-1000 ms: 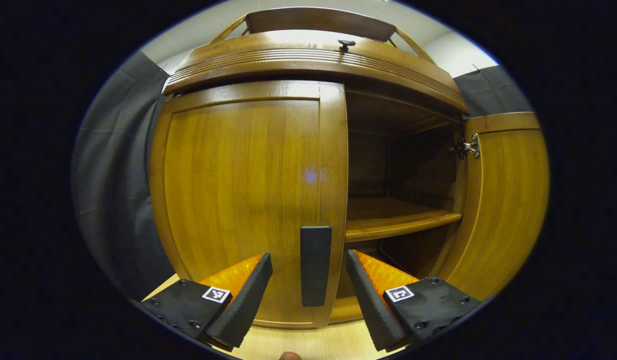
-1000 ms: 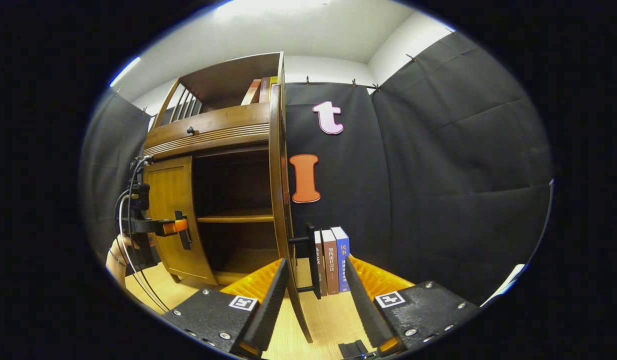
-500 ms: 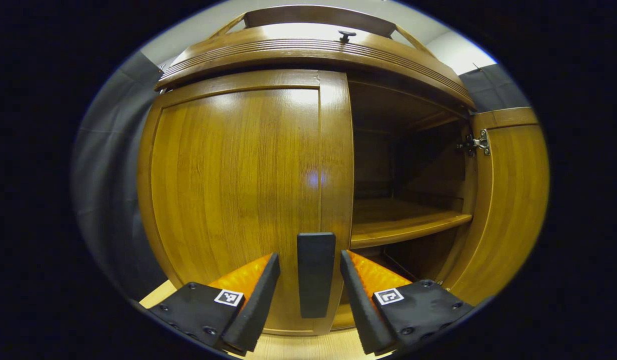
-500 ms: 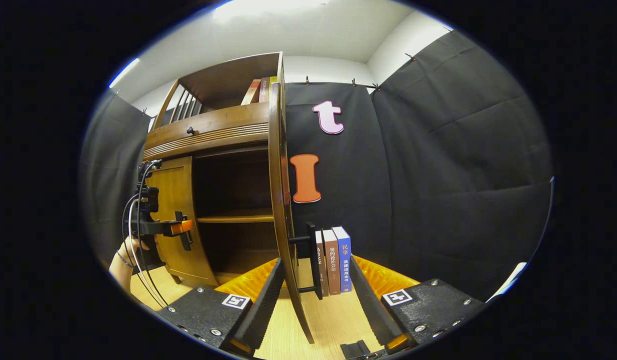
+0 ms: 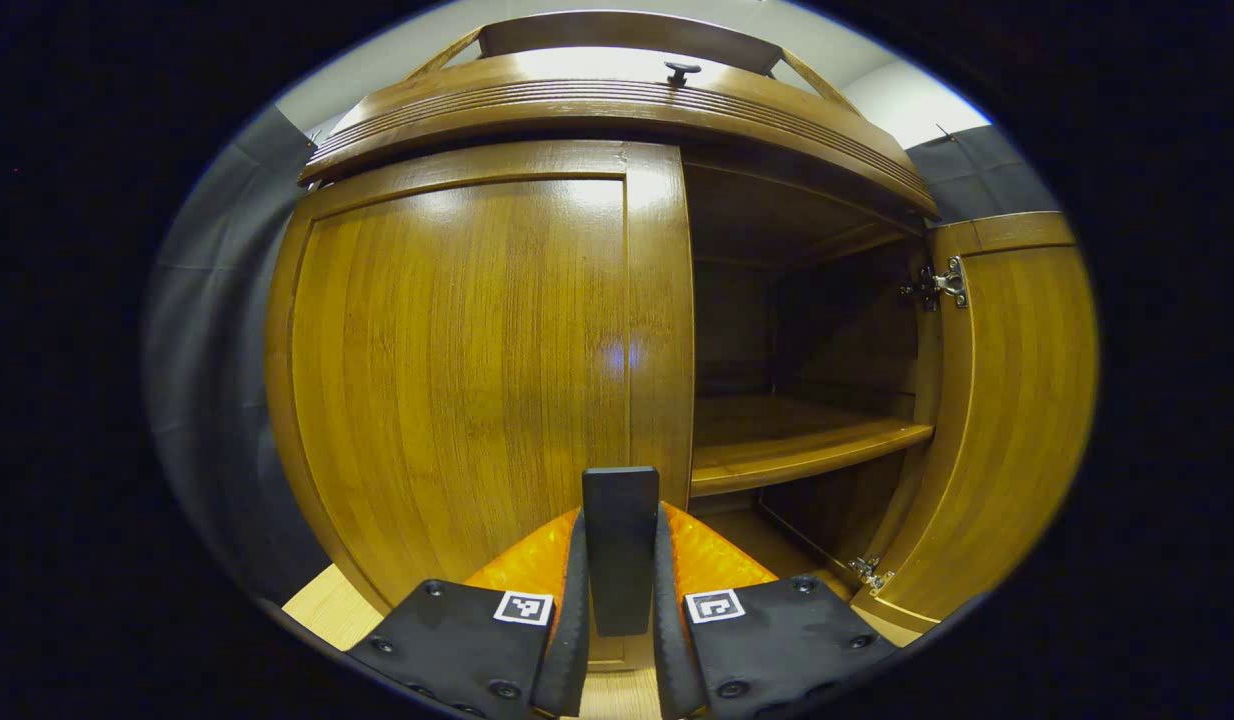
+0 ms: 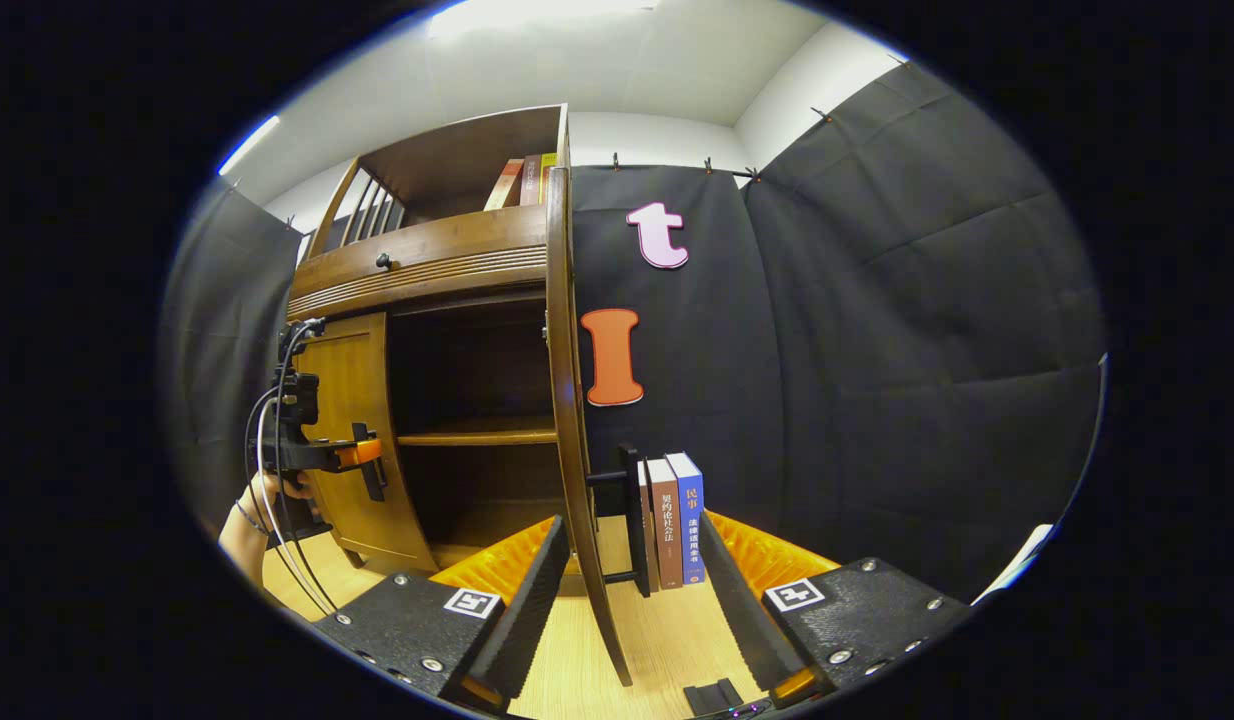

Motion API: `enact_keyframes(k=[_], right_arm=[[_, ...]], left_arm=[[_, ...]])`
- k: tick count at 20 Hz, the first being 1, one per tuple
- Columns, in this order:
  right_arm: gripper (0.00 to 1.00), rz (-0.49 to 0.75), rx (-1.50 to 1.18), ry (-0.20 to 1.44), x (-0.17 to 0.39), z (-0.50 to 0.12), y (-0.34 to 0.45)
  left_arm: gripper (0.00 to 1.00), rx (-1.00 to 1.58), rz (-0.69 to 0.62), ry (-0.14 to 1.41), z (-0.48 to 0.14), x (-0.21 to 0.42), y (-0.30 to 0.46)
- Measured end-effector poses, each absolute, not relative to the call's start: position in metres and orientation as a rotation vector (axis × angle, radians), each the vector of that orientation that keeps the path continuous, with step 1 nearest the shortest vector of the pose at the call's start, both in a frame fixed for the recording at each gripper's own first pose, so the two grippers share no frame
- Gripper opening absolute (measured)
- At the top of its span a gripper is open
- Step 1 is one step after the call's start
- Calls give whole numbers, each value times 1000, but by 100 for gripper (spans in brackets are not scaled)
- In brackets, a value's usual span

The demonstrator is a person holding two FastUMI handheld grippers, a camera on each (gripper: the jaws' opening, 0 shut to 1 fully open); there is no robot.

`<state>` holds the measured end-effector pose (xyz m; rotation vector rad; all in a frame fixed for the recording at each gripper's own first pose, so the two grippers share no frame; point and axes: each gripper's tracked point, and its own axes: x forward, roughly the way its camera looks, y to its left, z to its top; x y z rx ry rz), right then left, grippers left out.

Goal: Open the right door of the double-door shoe cabinet with the right hand, and open the left door with the left hand.

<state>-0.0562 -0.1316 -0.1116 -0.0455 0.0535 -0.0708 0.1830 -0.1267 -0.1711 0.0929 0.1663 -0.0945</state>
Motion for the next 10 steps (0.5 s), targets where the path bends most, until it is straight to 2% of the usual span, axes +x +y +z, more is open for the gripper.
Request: enact_keyframes(k=[3, 7, 10], right_arm=[[81, -68, -34, 50, -55, -110, -126], [81, -57, -34, 44, -57, -106, -113], [81, -50, -36, 45, -60, -104, -104]], left_arm=[[30, 86, -128, 173, -169, 166, -125], [31, 84, -174, 172, -162, 136, -117], [29, 92, -202, 175, -157, 110, -110]])
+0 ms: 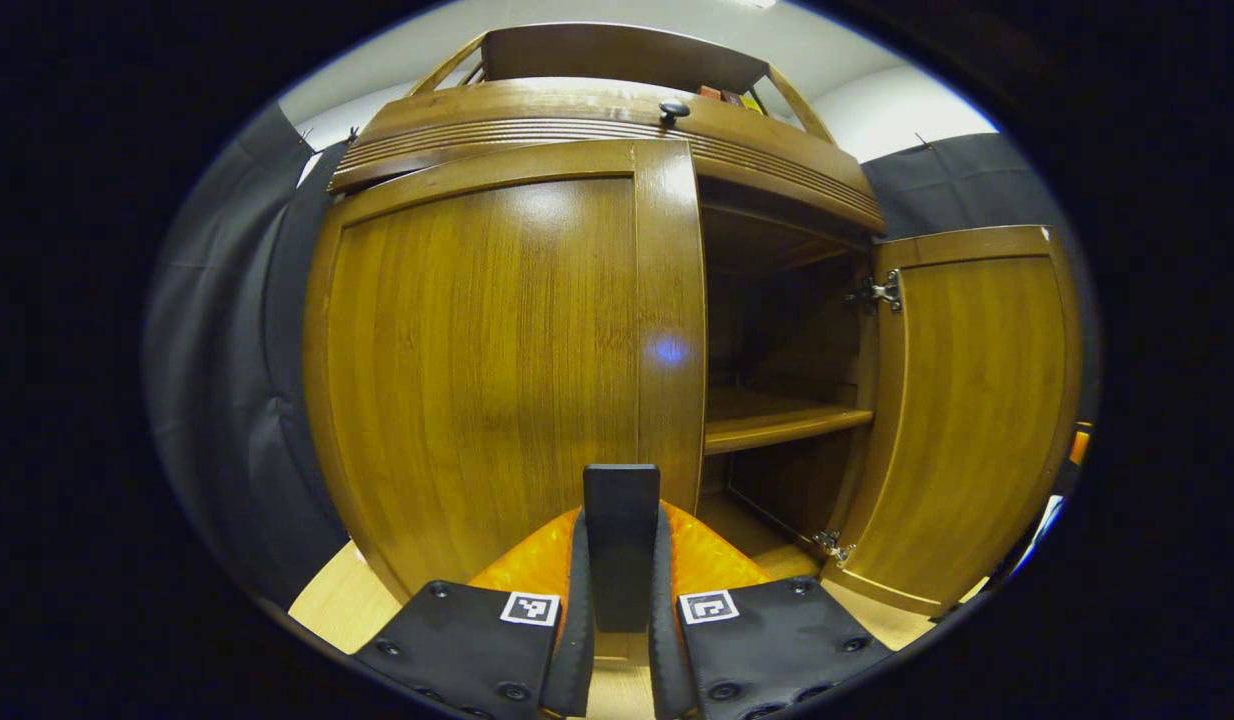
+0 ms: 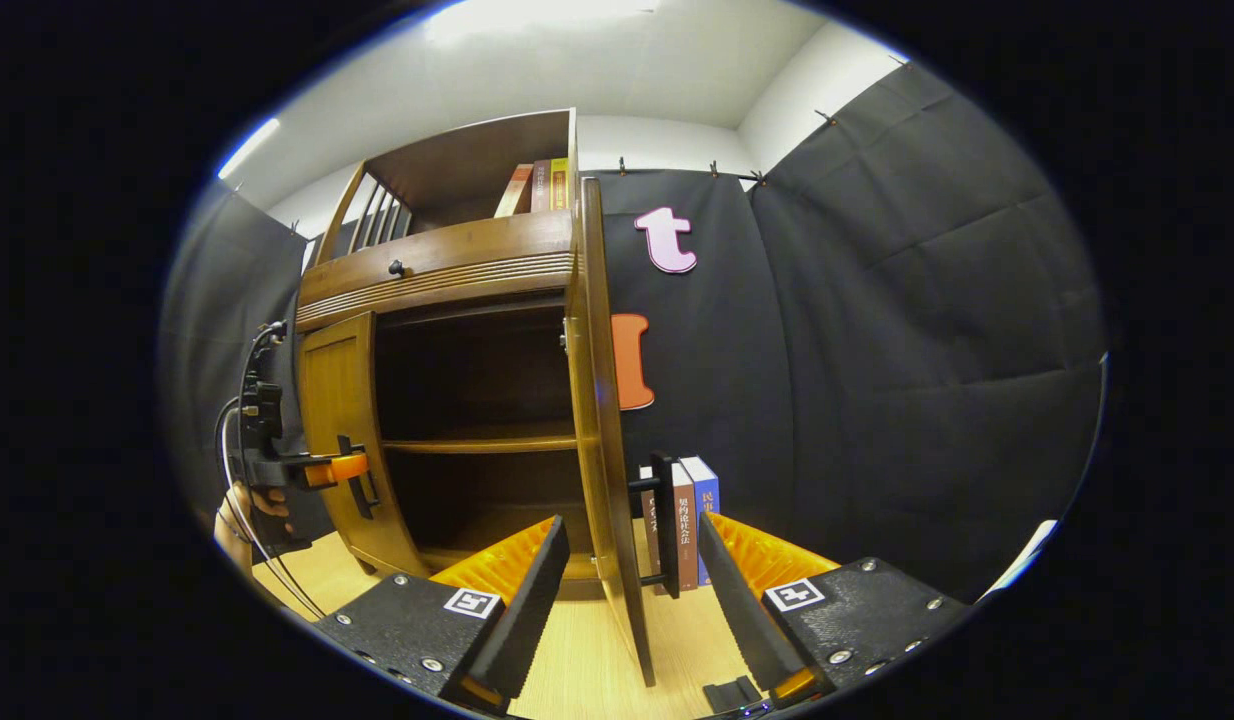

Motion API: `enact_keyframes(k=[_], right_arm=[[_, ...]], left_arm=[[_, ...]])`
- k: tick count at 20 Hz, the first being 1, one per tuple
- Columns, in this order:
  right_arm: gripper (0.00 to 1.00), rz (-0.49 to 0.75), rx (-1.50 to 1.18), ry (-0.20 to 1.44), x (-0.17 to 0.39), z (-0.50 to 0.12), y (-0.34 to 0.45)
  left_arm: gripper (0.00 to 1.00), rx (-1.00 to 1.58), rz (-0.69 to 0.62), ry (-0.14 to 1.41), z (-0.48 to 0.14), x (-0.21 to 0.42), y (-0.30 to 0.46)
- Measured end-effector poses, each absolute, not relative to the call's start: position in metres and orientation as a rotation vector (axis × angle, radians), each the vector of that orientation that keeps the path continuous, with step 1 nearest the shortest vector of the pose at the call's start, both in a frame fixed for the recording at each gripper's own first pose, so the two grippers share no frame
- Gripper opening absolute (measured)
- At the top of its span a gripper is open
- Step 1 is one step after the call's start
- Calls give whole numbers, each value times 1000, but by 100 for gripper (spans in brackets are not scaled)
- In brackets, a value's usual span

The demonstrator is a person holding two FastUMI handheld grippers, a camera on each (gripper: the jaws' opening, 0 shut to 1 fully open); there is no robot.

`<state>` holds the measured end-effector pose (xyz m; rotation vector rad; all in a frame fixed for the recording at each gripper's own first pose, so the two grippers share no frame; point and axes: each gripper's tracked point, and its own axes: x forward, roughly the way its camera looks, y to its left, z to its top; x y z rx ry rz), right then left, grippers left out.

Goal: Open the right door of the double-door shoe cabinet with the right hand, and open the left door with the left hand.

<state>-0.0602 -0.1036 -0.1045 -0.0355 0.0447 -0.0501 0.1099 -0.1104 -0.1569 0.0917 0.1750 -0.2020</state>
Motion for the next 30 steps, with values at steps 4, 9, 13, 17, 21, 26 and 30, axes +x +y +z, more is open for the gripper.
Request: enact_keyframes(k=[4, 9, 13, 17, 21, 26, 30], right_arm=[[81, -38, -36, 43, -63, -99, -89], [81, -25, -41, 45, -68, -98, -75], [81, -15, -46, 49, -68, -96, -65], [81, -3, -42, 57, -66, -97, -58], [81, 8, -38, 68, -64, -101, -51], [81, 24, -41, 70, -62, -102, -42], [81, 35, -34, 75, -61, -104, -34]], left_arm=[[29, 102, -222, 173, -151, 79, -96], [29, 92, -239, 178, -145, 53, -79], [31, 115, -234, 181, -143, 37, -67], [31, 103, -235, 188, -138, 23, -55], [31, 104, -225, 182, -135, 12, -41], [31, 102, -209, 184, -131, -1, -23], [31, 112, -184, 182, -128, -14, -6]])
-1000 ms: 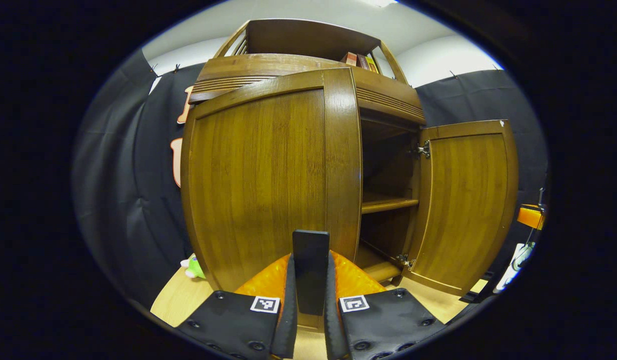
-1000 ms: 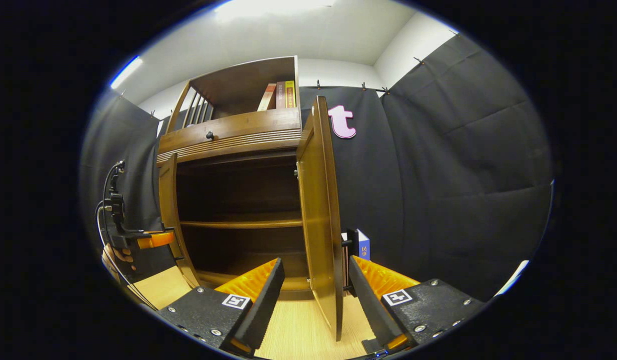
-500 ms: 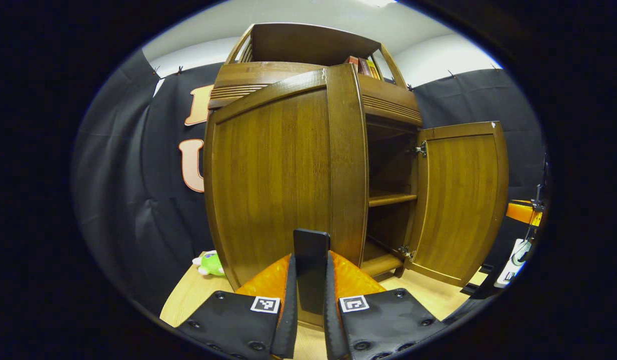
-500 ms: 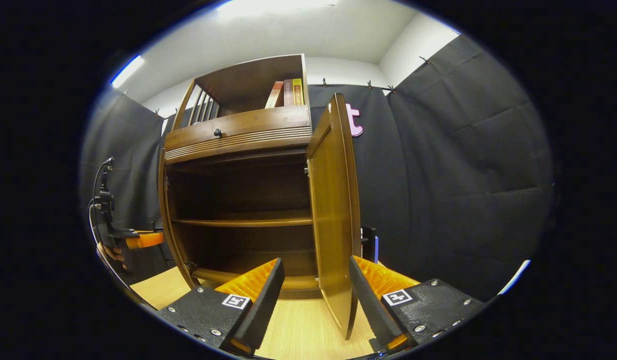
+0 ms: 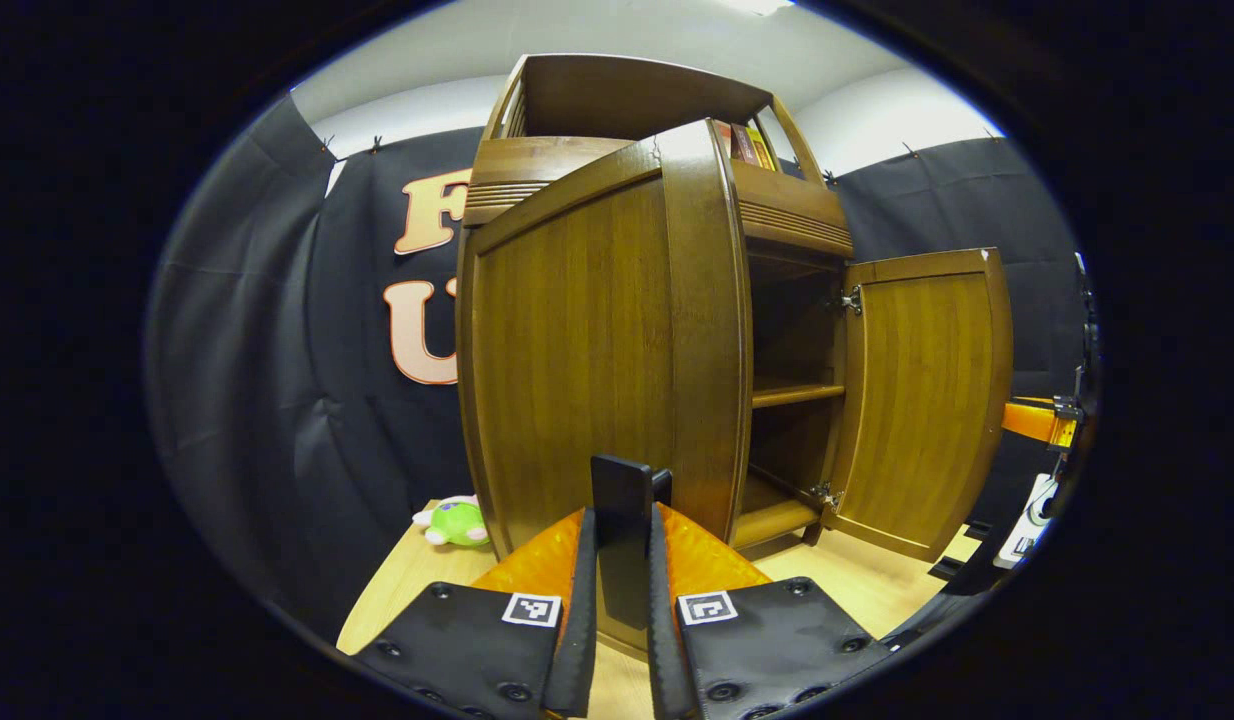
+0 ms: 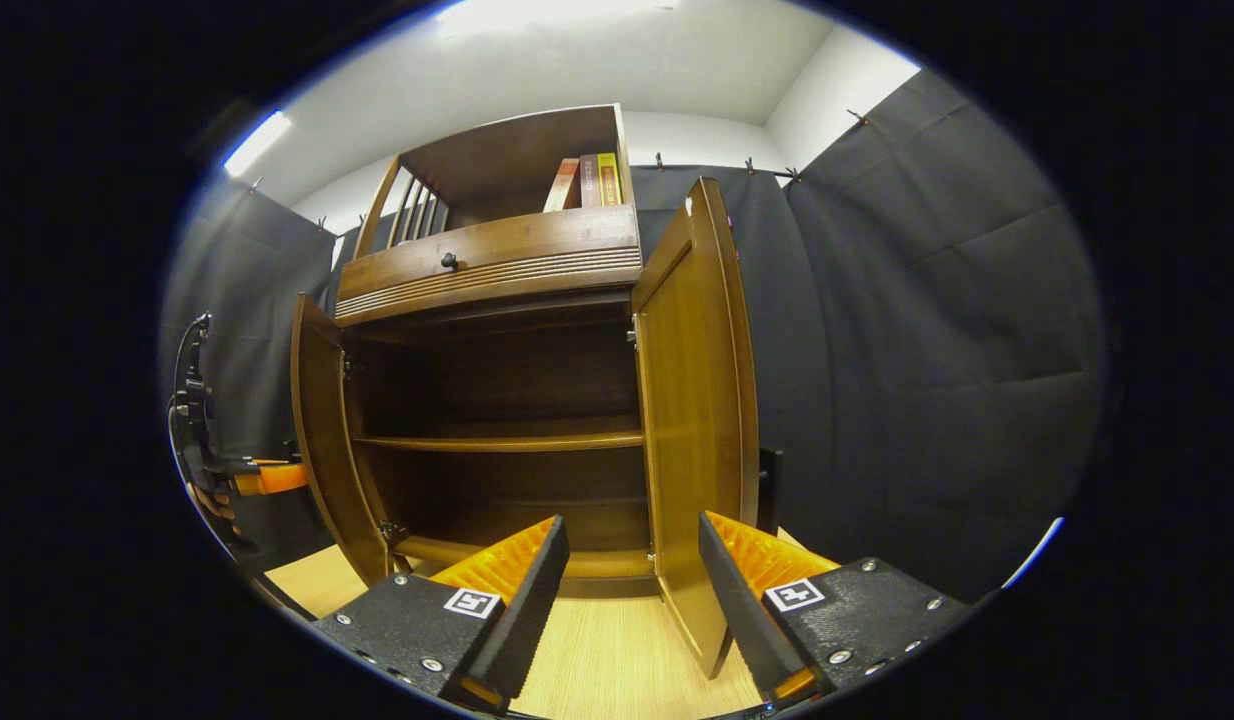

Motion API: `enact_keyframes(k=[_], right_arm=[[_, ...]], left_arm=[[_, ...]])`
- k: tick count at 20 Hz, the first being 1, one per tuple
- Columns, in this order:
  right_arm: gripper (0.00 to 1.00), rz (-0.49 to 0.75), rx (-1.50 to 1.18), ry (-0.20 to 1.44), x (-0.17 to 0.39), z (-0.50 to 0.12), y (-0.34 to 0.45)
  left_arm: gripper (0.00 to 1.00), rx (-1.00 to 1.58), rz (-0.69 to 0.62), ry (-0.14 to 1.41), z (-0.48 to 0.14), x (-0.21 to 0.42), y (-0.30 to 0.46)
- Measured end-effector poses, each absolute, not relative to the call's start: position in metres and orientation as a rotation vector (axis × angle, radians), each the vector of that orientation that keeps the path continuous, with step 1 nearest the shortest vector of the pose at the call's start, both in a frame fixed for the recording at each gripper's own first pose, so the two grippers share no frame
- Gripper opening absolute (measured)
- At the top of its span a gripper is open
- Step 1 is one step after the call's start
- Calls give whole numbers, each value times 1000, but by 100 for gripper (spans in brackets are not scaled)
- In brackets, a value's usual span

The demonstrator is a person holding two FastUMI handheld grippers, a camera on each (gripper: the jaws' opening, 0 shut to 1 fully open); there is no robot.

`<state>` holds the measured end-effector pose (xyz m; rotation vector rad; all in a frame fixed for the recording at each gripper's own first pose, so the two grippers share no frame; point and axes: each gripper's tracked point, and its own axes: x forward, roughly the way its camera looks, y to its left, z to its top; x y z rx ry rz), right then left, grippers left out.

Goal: Open the right door of the double-door shoe cabinet with the right hand, and open the left door with the left hand.

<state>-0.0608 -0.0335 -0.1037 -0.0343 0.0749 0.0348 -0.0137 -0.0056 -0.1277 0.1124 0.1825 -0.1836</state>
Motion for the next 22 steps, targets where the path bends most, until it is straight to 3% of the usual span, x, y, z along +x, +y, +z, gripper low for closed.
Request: enact_keyframes(k=[2, 22], right_arm=[[81, 39, -34, 75, -60, -105, -32], [81, 108, -29, 91, -48, -114, 10]], left_arm=[[22, 110, -172, 180, -126, -17, 3], [15, 128, 10, 176, -124, -36, 106]])
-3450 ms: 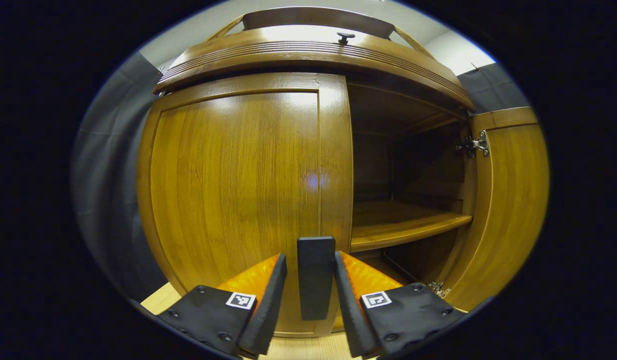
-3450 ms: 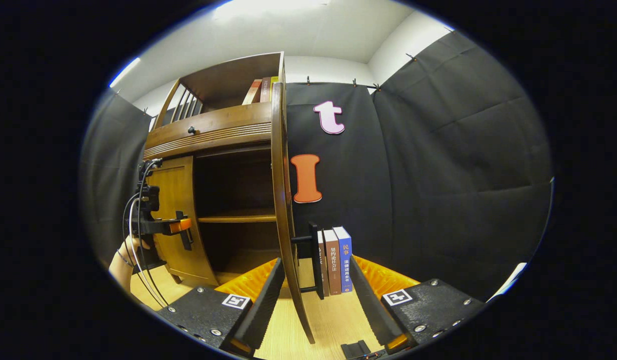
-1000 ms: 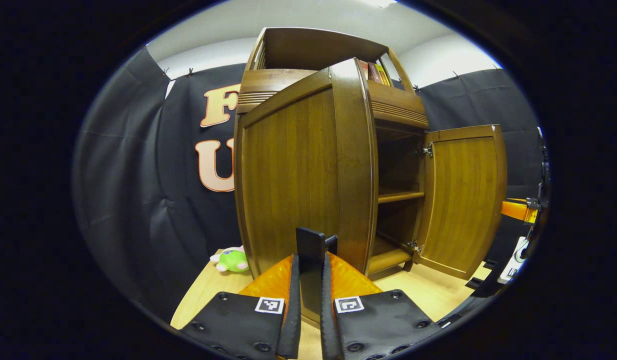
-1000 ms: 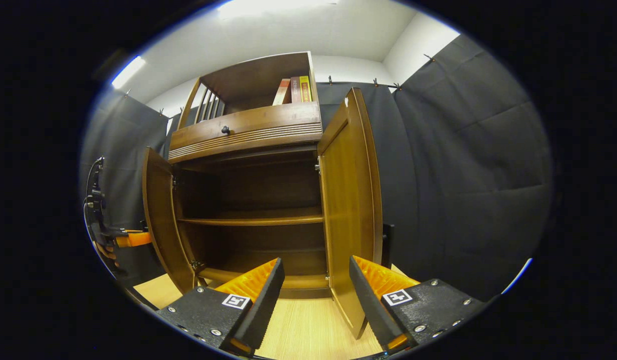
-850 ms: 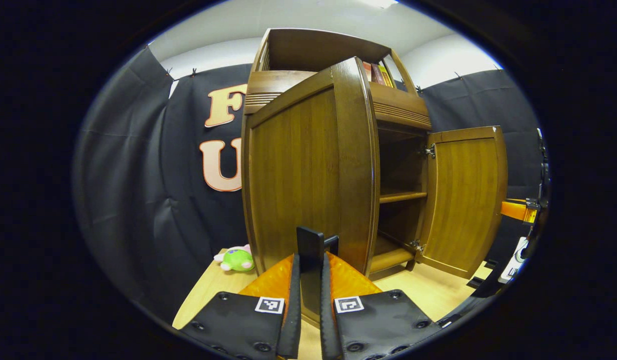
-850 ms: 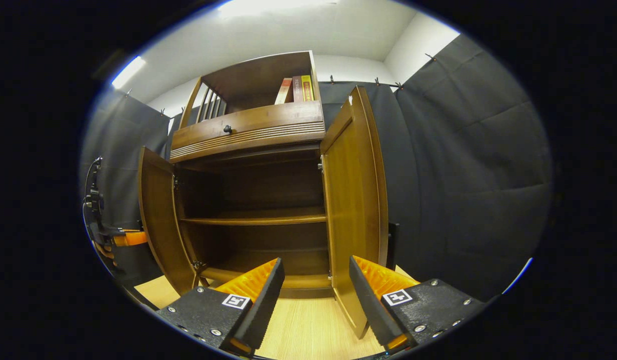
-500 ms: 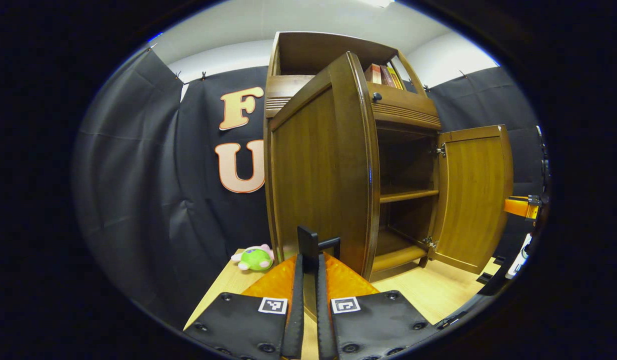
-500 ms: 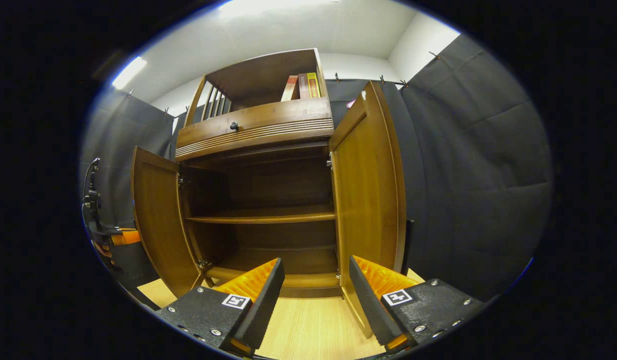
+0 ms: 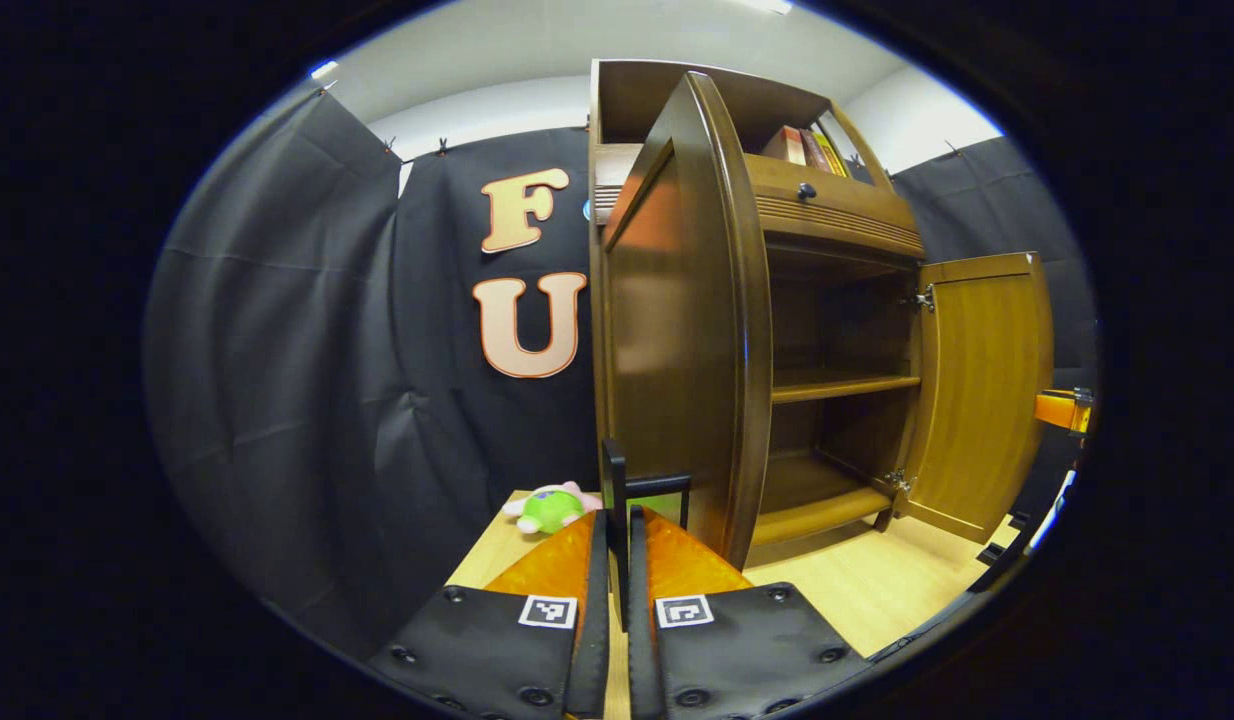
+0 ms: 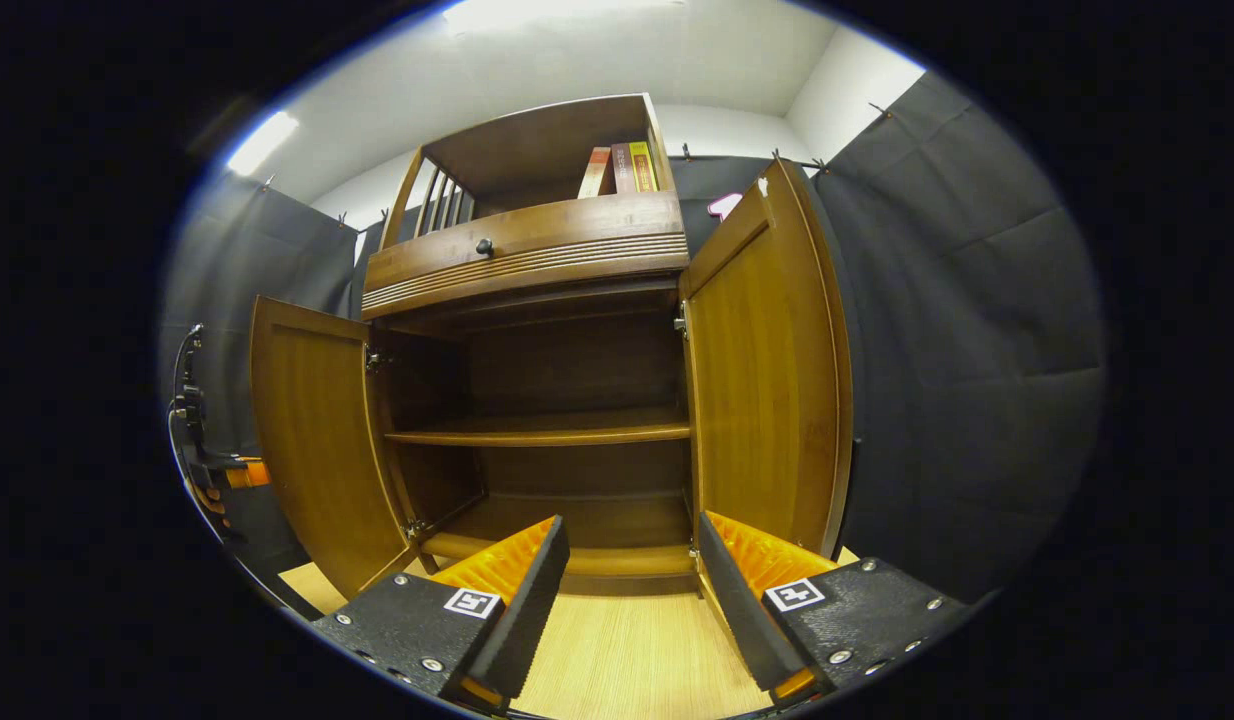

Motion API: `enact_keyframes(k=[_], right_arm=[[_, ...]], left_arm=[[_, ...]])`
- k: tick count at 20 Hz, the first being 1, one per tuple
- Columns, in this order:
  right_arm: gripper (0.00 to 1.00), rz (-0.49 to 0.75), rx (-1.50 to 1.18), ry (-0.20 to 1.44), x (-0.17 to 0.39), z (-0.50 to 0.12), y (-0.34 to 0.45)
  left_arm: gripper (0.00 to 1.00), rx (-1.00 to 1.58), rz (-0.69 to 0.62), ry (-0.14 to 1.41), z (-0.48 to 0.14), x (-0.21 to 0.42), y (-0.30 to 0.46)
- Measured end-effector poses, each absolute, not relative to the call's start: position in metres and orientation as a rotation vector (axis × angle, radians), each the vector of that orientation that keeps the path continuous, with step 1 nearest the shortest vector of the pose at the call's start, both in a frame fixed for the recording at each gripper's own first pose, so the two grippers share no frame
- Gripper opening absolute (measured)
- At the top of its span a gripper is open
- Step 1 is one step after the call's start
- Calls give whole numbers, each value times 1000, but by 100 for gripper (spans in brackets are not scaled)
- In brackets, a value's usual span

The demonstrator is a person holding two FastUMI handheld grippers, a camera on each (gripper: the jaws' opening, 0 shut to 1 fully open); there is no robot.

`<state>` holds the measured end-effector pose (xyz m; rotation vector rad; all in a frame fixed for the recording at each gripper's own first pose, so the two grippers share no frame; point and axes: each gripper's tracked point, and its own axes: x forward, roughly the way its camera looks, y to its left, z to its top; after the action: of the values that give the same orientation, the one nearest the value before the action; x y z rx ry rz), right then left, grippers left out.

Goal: Open the right door of the double-door shoe cabinet with the right hand, and open the left door with the left hand.

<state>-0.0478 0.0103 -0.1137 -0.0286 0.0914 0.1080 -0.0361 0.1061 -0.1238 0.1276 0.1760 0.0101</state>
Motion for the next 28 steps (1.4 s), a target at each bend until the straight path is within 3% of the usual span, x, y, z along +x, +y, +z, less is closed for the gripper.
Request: enact_keyframes(k=[11, 12, 16, 18, 19, 20, 21, 22, 23, 26, 27, 28], right_arm=[[81, 136, -37, 103, -49, -119, 27], [81, 136, -41, 102, -48, -117, 27], [81, 142, -38, 96, -46, -115, 30], [81, 137, -40, 94, -43, -112, 30], [81, 132, -40, 96, -42, -111, 29], [81, 129, -36, 96, -40, -108, 29], [81, 126, -32, 94, -38, -105, 29], [81, 120, -28, 91, -36, -101, 28], [81, 116, -25, 88, -35, -96, 26], [81, 107, -22, 78, -33, -79, 24], [81, 105, -28, 72, -33, -73, 22], [81, 99, -33, 64, -32, -68, 19]], left_arm=[[11, 133, 48, 159, -114, -49, 133], [6, 132, 59, 157, -112, -52, 136], [11, 150, 137, 133, -97, -68, 159], [2, 137, 132, 110, -85, -78, 156], [9, 121, 122, 107, -80, -84, 150], [8, 112, 110, 98, -73, -89, 145], [2, 115, 100, 84, -65, -93, 138], [2, 122, 97, 73, -58, -96, 130], [9, 131, 91, 62, -52, -97, 123], [11, 137, 61, 59, -40, -96, 97], [7, 128, 40, 56, -36, -95, 87], [15, 119, 20, 53, -36, -91, 76]])
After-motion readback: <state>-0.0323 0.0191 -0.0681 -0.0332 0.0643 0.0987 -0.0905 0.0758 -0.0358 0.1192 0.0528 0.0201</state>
